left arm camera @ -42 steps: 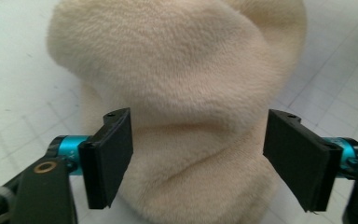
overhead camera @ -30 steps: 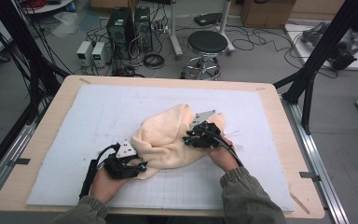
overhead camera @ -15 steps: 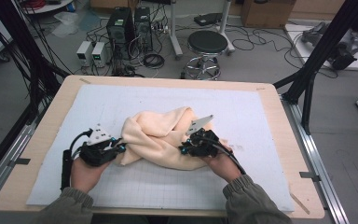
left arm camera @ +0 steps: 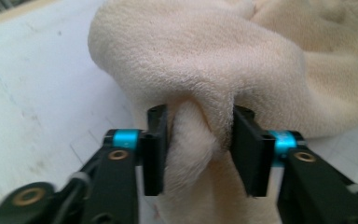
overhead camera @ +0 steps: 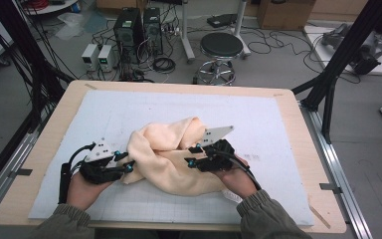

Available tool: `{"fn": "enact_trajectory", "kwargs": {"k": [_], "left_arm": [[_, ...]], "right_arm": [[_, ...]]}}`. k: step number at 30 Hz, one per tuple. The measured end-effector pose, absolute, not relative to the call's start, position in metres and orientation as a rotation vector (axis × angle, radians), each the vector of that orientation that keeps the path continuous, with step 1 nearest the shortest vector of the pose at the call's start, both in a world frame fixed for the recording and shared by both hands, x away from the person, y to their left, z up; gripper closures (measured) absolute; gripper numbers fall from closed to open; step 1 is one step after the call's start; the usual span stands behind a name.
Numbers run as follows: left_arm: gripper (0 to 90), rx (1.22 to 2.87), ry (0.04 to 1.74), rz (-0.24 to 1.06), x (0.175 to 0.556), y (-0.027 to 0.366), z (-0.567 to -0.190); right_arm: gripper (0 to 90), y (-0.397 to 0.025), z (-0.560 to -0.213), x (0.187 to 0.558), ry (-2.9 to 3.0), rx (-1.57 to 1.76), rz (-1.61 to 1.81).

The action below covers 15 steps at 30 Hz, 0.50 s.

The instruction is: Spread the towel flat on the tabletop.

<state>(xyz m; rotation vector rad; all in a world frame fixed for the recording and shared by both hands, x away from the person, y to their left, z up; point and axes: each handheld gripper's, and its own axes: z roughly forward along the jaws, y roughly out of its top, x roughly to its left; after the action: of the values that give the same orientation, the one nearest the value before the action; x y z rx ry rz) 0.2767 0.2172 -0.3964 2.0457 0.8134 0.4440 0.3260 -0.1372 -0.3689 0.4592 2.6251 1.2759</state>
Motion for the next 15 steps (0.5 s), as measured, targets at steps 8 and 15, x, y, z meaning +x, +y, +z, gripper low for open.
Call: {"fn": "enact_trajectory", "kwargs": {"k": [8,15], "left_arm": [[40.1,2.057,0.867,0.397,0.268,0.237,-0.413],[57.5,2.103,0.908,0.333,0.280,0.234,-0.434]], "right_arm": [[50.9,-0.079,-0.376,0.356,2.572,0.317,1.249],[80.2,-0.062,-0.411,0.379,2.681,0.403,1.077]]}}
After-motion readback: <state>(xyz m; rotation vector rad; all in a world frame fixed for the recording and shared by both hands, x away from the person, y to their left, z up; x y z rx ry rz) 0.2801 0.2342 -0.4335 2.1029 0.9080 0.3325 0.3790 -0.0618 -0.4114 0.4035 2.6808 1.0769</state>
